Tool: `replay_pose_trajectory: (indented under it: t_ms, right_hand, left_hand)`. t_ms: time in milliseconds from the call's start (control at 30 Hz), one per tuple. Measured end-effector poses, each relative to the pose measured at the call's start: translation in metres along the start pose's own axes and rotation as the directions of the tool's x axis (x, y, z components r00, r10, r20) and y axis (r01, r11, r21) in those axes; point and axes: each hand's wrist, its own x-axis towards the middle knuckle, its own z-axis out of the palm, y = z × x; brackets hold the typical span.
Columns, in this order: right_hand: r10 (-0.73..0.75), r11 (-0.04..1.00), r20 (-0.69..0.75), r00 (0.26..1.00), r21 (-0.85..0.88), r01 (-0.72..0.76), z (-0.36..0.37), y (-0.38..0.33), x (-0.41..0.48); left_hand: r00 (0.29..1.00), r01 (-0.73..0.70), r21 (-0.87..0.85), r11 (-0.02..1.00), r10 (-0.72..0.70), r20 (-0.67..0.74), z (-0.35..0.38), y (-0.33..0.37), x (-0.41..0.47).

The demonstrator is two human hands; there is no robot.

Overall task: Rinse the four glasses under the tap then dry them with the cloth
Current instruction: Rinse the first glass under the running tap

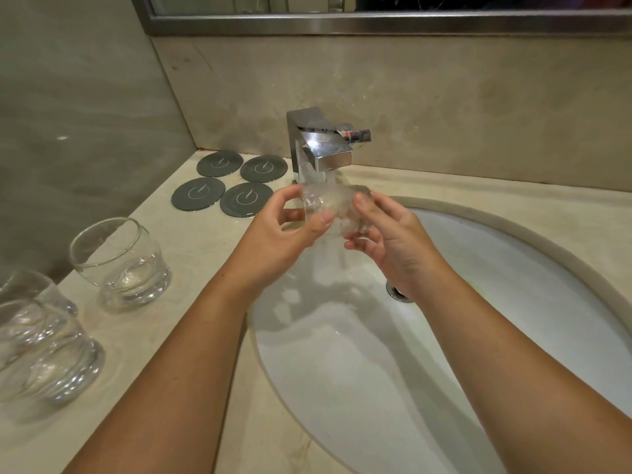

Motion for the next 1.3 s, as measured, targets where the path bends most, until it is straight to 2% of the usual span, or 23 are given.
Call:
replay_pose_trajectory:
  t_ms: [133,267,467,567,700,967,1300]
  right_hand:
    - [-0.018,1.0,-0.031,0.999,0.005,0.018,-0.0017,0.0013,0.0015]
    - [-0.005,1.0,-0.039,0.999,0.024,0.006,0.0001,0.0005,0.0019]
    - [0.028,0.997,-0.003,1.0,0.073,-0.028,0.0012,0.0012,0.0007]
    - [0.002,0.998,-0.015,1.0,0.06,-0.001,-0.0001,0.0029,0.002]
    - [-0.042,0.999,-0.06,0.997,0.024,0.044,-0.0009,0.0046,0.0037]
    - [-0.027,0.999,-0.079,0.997,0.023,0.029,0.0001,0.0045,0.0032]
    - [-0.078,0.997,0.059,0.995,-0.023,0.08,0.0001,0.0011,-0.0035]
  left_hand:
    - [0.997,-0.013,0.015,1.0,0.012,0.071,0.0013,0.0008,-0.0028]
    - [0.998,-0.05,-0.006,0.999,0.05,0.025,0.0039,0.0037,-0.0034]
    - [0.999,0.004,-0.048,0.999,-0.005,-0.032,0.0054,0.0029,-0.0013]
    - [0.999,0.033,-0.09,0.995,-0.036,-0.024,0.0056,0.0004,-0.0017]
    - [0.999,0.041,-0.063,0.997,-0.04,0.021,0.0053,-0.0013,-0.0009]
    - [0.995,-0.093,0.019,0.996,0.092,0.032,0.0037,0.002,-0.0026]
    - [0.997,-0.067,-0.04,0.997,0.066,-0.036,0.0024,0.0072,-0.0025]
